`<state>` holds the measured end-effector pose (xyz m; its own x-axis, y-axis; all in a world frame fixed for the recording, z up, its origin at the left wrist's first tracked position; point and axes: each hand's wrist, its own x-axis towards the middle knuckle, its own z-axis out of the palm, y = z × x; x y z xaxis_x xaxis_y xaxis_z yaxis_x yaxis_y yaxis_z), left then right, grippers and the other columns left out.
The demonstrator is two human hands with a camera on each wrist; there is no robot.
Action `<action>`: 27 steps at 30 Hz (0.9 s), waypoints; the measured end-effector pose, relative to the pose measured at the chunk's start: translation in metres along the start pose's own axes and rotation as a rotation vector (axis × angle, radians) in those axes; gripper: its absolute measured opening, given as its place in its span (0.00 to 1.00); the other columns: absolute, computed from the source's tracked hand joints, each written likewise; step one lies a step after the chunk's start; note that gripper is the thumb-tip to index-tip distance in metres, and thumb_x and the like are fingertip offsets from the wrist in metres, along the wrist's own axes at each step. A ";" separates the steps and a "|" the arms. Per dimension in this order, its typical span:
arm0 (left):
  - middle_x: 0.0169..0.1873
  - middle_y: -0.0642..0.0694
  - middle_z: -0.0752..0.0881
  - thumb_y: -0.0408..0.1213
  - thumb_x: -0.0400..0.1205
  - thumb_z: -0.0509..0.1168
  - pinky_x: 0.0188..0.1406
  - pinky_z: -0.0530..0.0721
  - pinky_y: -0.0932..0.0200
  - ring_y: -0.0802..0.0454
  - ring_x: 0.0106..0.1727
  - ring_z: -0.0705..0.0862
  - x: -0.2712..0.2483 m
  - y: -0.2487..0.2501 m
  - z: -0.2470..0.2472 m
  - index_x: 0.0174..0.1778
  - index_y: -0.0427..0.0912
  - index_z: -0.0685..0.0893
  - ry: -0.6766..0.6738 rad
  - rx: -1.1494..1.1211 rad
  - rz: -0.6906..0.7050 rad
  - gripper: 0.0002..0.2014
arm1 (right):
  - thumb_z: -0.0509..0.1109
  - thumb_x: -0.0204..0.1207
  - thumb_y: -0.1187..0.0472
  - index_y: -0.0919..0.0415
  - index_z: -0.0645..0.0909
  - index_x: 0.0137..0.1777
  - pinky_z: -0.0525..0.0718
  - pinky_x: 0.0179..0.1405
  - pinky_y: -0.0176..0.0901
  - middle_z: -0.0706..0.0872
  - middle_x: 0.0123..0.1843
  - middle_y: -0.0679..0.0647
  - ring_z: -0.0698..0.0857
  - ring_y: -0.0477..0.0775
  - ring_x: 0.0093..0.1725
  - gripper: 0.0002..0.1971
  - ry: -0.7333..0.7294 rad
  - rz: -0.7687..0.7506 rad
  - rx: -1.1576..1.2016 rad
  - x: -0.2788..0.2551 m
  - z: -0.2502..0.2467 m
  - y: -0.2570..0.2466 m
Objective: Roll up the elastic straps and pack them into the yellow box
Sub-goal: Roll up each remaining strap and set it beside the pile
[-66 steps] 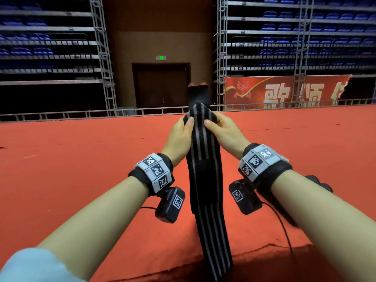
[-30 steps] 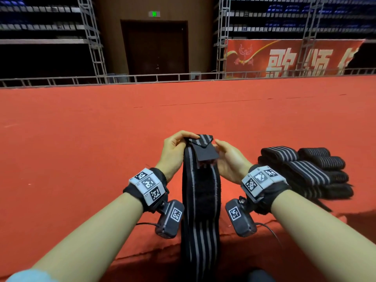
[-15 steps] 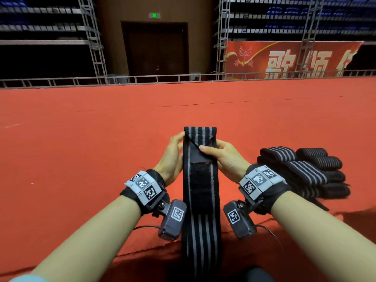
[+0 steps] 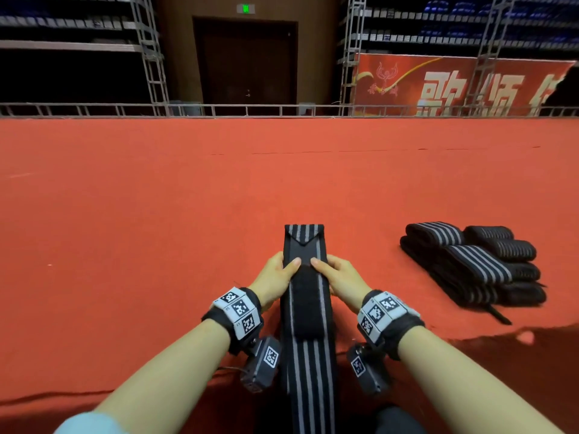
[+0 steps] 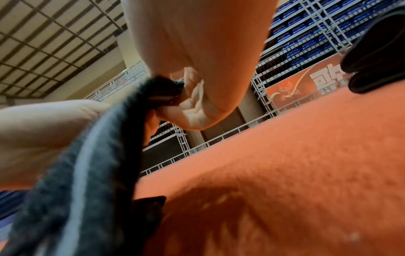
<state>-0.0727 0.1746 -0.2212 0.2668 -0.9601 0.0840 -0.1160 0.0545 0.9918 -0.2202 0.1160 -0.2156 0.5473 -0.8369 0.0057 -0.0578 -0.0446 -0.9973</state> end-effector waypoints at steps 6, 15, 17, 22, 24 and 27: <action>0.58 0.47 0.86 0.36 0.87 0.60 0.59 0.84 0.55 0.51 0.60 0.85 0.000 -0.027 -0.001 0.59 0.50 0.78 0.000 0.049 0.002 0.07 | 0.67 0.80 0.68 0.63 0.84 0.57 0.85 0.56 0.58 0.90 0.55 0.64 0.89 0.64 0.53 0.09 -0.007 0.077 0.100 0.003 0.003 0.024; 0.60 0.34 0.86 0.25 0.85 0.61 0.61 0.85 0.44 0.37 0.60 0.86 -0.010 -0.053 0.005 0.69 0.37 0.76 -0.070 -0.166 -0.073 0.16 | 0.65 0.78 0.72 0.65 0.86 0.58 0.87 0.57 0.53 0.91 0.53 0.64 0.90 0.62 0.53 0.12 0.010 0.094 0.199 0.000 -0.002 0.052; 0.59 0.34 0.87 0.24 0.84 0.61 0.61 0.85 0.44 0.37 0.60 0.86 -0.008 -0.052 0.006 0.69 0.37 0.76 -0.049 -0.158 -0.079 0.17 | 0.66 0.78 0.72 0.65 0.85 0.58 0.86 0.58 0.53 0.90 0.54 0.64 0.89 0.62 0.54 0.12 0.029 0.087 0.193 0.001 -0.001 0.053; 0.58 0.42 0.88 0.26 0.84 0.63 0.60 0.85 0.49 0.47 0.59 0.87 -0.004 -0.048 0.009 0.63 0.44 0.81 -0.017 -0.045 -0.009 0.15 | 0.66 0.79 0.71 0.66 0.85 0.58 0.86 0.59 0.54 0.90 0.54 0.65 0.89 0.63 0.54 0.11 0.063 0.095 0.219 0.002 -0.001 0.056; 0.56 0.47 0.88 0.26 0.83 0.64 0.58 0.85 0.56 0.52 0.58 0.87 -0.007 -0.048 0.011 0.59 0.48 0.82 0.029 -0.031 0.008 0.14 | 0.66 0.80 0.70 0.68 0.85 0.58 0.85 0.58 0.53 0.90 0.53 0.65 0.89 0.61 0.52 0.10 0.069 0.101 0.195 0.002 0.001 0.055; 0.46 0.46 0.89 0.21 0.82 0.62 0.45 0.85 0.62 0.52 0.49 0.87 -0.014 -0.048 0.013 0.48 0.43 0.84 0.114 -0.079 0.006 0.12 | 0.68 0.80 0.68 0.67 0.86 0.53 0.85 0.57 0.54 0.90 0.51 0.66 0.89 0.62 0.51 0.08 0.062 0.125 0.174 0.003 0.002 0.056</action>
<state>-0.0828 0.1816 -0.2711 0.3743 -0.9223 0.0959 -0.0430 0.0860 0.9954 -0.2203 0.1126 -0.2714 0.4926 -0.8620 -0.1195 0.0264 0.1520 -0.9880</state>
